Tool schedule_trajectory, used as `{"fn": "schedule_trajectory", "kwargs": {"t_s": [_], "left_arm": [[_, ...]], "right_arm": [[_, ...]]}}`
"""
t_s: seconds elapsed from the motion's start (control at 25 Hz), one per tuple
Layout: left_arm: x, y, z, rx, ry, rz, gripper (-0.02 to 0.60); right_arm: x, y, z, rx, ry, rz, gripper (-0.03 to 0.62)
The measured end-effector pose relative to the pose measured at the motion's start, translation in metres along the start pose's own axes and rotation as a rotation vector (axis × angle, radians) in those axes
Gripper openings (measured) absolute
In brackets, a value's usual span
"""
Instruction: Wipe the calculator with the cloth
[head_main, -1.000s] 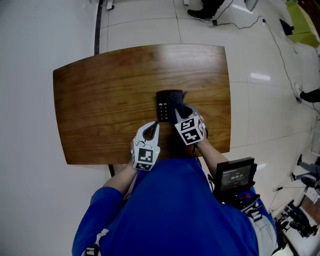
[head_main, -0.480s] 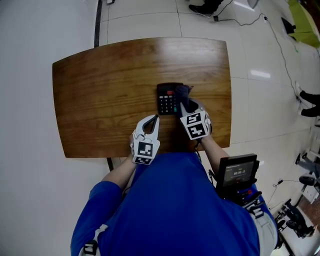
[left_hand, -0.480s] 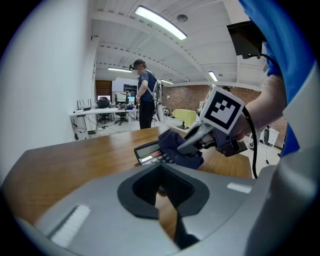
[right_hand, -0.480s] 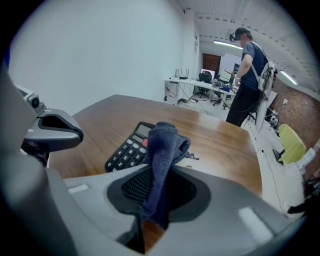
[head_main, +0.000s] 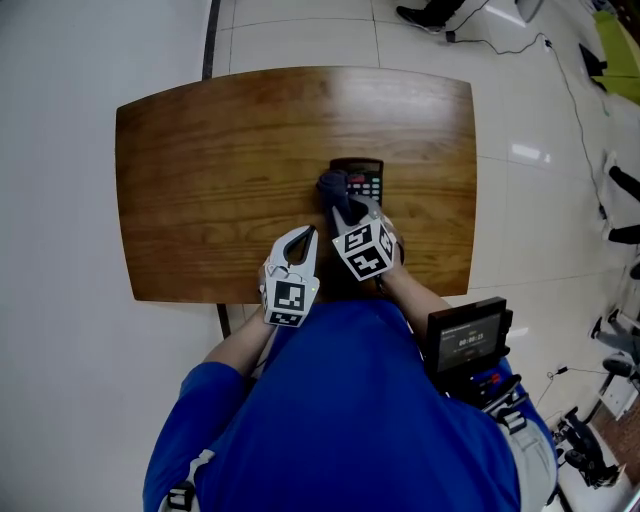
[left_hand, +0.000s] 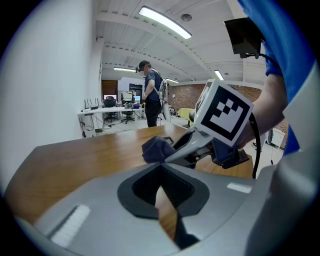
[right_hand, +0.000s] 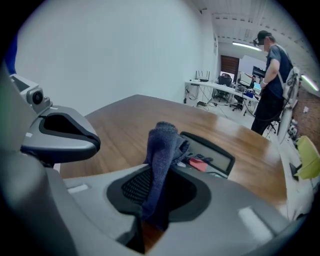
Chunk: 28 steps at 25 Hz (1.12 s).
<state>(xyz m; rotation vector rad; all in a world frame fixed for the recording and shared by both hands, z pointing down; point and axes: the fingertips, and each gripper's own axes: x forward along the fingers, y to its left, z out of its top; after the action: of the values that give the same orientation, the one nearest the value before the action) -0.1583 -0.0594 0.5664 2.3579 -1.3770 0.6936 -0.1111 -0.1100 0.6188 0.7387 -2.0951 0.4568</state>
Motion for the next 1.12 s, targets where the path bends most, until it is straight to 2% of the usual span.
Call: {"fn": "schedule_trajectory", "kwargs": {"t_s": [0.36,0.64,0.88,1.12], "left_arm": [[0.007,-0.006,-0.002,0.019,0.008,-0.026,0.006],[0.025,-0.017,-0.008,0.040,0.008,-0.071,0.006],[0.033,-0.021,-0.015,0.044,0.011,-0.079,0.006],[0.024,-0.016,-0.014,0.033,0.008,-0.060,0.006]], "right_arm": [[-0.002,-0.018,-0.017,0.023,0.004,-0.030,0.089],[-0.014,-0.055,-0.052,0.086,0.033,-0.111,0.089],[-0.025,-0.087,-0.082,0.138,0.064,-0.181,0.089],[-0.024,-0.058,-0.053,0.099,0.025,-0.122,0.089]]}}
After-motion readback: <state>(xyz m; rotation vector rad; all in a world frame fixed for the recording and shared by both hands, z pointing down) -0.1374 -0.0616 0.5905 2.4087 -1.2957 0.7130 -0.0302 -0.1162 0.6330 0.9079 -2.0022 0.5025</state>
